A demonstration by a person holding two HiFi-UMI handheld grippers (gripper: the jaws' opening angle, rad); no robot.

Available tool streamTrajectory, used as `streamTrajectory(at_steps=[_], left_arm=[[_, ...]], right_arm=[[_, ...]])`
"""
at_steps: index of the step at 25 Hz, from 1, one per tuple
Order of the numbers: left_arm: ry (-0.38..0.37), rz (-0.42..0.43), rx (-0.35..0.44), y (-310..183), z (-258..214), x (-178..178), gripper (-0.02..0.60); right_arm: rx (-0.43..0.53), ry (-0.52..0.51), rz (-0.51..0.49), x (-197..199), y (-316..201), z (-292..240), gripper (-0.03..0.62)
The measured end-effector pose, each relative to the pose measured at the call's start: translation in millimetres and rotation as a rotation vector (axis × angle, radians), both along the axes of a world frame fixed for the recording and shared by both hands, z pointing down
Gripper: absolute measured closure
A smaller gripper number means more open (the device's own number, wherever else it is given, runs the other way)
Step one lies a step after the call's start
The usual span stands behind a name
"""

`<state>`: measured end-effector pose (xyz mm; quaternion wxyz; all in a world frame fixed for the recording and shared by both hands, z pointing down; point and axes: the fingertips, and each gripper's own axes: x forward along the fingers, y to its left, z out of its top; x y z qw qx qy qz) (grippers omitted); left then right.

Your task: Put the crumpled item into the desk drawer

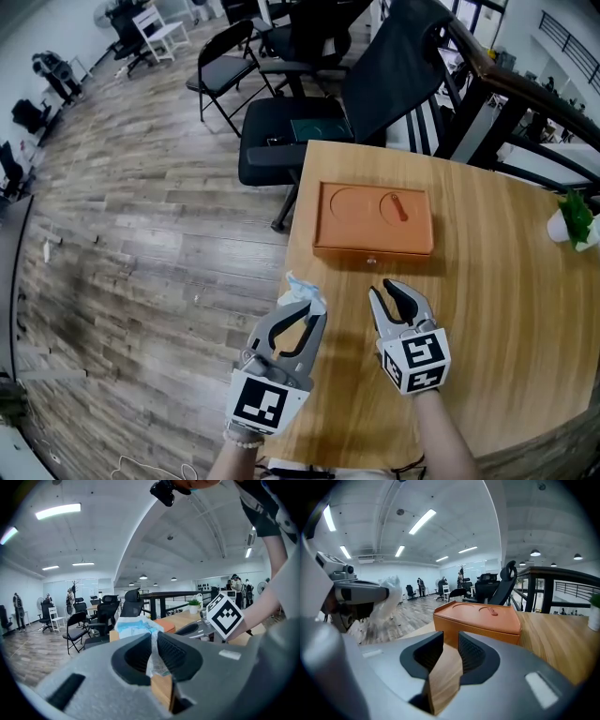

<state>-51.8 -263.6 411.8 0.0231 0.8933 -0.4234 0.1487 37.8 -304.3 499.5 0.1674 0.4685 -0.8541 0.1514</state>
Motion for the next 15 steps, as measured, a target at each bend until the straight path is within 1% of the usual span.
streamTrajectory(at_steps=[7, 15], left_arm=[[-0.009, 0.002, -0.01, -5, 8, 3, 0.534], [-0.024, 0.0, -0.019, -4, 13, -1, 0.534]], right_arm=[[-0.039, 0.039, 0.037, 3, -24, 28, 0.494], [-0.082, 0.03, 0.084, 3, -43, 49, 0.473]])
